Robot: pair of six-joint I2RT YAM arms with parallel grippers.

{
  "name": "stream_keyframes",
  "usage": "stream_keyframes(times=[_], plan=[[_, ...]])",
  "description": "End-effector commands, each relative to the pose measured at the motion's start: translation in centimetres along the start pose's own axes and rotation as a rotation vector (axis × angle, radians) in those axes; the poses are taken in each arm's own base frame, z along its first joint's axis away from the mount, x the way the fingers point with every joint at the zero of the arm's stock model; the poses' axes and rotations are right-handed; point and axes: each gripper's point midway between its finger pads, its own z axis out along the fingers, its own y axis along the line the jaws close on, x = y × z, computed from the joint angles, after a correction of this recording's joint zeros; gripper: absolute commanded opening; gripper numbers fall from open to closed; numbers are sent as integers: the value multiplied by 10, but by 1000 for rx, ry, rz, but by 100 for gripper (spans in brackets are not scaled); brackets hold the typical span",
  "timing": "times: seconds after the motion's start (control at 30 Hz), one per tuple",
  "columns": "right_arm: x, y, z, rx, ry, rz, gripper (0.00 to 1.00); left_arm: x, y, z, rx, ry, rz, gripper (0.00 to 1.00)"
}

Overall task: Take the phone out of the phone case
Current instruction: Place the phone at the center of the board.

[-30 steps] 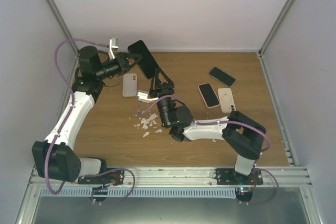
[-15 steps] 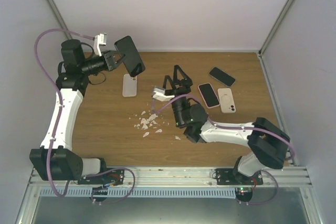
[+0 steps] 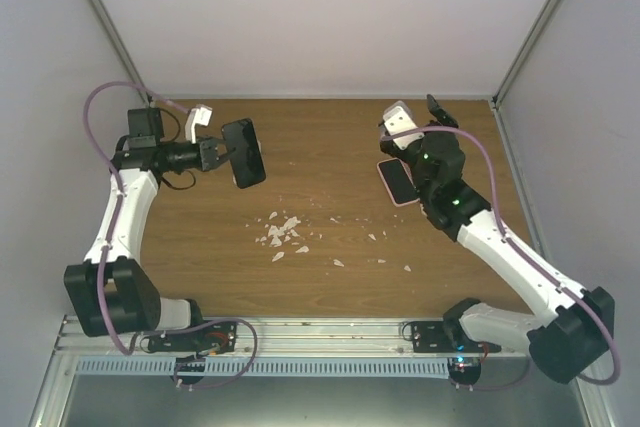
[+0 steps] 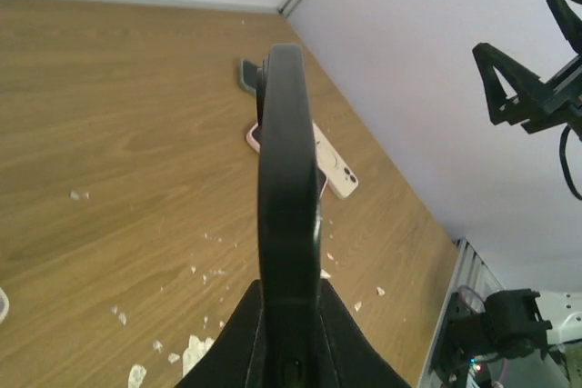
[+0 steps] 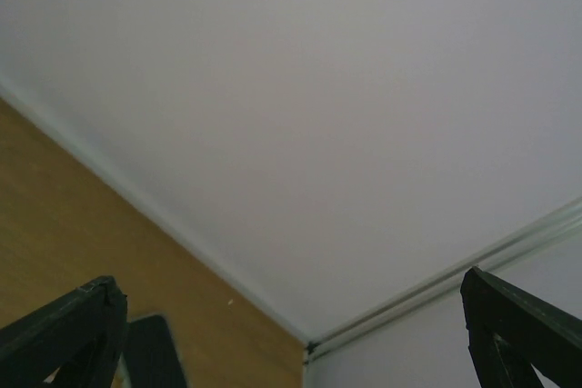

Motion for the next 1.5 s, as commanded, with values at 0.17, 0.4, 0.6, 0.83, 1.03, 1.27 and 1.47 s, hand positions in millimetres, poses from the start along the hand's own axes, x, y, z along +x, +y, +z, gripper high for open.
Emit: stream_keyframes(times=[0.17, 0.4, 0.6, 0.83, 1.03, 1.27, 1.47], plan=[[75, 47, -15, -406, 196, 163, 100, 50, 39, 4, 26, 161, -19, 0], [114, 63, -19, -509, 318, 192, 100, 105, 75, 12, 45, 318, -173, 0], [123, 66, -13, -565, 352, 253, 100, 141, 102, 13, 45, 384, -306, 0], [128, 69, -8, -601, 386, 273, 100, 169, 124, 19, 32, 461, -394, 2], [127, 78, -7, -638, 385, 297, 100, 188, 137, 23, 7, 494, -452, 7], [127, 86, -10, -678, 384, 317, 100, 197, 147, 31, 27, 499, -508, 12], [126, 89, -12, -694, 382, 323, 100, 197, 157, 33, 1, 509, -522, 25]])
